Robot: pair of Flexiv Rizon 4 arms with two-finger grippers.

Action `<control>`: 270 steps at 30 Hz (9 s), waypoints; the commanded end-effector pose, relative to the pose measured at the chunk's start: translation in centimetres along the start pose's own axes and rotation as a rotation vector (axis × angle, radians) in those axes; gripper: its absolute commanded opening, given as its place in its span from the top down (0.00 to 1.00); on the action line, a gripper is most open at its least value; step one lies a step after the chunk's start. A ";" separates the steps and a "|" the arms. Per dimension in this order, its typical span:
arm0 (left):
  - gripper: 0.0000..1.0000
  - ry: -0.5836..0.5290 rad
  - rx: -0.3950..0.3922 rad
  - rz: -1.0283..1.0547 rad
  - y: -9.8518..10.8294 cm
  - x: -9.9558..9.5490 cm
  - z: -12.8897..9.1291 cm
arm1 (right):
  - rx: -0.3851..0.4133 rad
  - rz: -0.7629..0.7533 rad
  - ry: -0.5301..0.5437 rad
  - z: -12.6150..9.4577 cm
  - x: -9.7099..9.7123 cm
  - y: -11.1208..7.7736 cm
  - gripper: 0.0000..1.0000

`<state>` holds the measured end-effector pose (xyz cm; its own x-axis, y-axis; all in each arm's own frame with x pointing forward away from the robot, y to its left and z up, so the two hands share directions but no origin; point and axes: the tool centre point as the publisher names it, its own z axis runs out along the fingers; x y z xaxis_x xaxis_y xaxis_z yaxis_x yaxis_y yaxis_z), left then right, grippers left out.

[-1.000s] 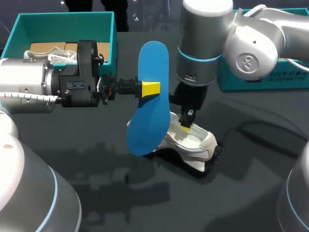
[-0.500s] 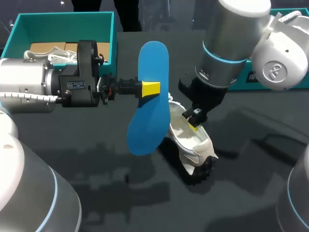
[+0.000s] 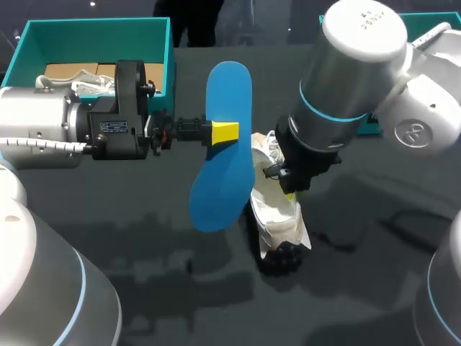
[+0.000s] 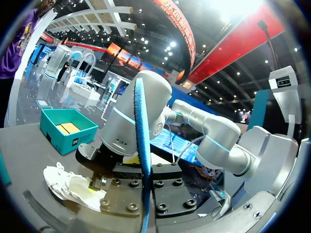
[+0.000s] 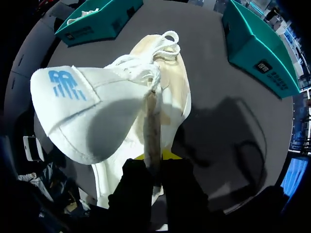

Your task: Take the shoe out of the shoebox, open the shoe tongue, remove and reinsert the insole, then place the shoe into the shoebox

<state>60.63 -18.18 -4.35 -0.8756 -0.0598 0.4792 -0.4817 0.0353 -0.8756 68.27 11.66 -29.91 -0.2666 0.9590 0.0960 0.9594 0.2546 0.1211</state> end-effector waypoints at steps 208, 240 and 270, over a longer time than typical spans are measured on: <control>1.00 0.064 0.058 2.061 3.2 -14.0 8.8 | -0.133 0.190 1.310 -12.8 0.2 9.4 0.00; 1.00 -0.024 0.027 2.141 3.5 -15.6 10.7 | -0.166 0.198 1.352 -13.2 2.0 10.3 0.71; 0.00 -0.046 -0.036 2.051 2.4 -16.2 6.3 | -0.173 0.222 1.376 -13.0 1.4 10.2 1.00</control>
<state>74.35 -25.97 -15.30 -0.0131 0.0400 -0.9991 0.9958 0.0910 -0.0094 77.14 14.25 -15.58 -0.0861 0.0618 0.9944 0.9963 0.0101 0.0856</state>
